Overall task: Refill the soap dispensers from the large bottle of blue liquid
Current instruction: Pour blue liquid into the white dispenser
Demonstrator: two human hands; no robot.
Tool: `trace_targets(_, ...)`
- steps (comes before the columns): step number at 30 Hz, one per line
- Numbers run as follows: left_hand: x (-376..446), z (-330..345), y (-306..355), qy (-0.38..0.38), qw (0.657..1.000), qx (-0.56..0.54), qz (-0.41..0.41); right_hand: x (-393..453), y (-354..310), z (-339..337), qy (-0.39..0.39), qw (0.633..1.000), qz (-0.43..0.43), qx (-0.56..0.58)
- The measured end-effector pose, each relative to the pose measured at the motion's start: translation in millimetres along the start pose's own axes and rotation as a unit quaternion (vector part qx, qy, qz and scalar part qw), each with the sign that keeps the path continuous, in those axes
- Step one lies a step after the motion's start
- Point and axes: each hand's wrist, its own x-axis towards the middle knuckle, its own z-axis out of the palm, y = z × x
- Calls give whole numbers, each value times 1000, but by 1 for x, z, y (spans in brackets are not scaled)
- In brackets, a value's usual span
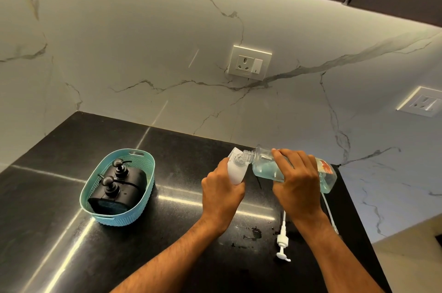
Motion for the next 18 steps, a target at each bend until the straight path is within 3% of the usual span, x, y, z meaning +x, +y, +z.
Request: trace_targets(18, 1, 0, -1, 6, 1000, -1, 0, 4, -1, -1, -3, 1000, -11, -10)
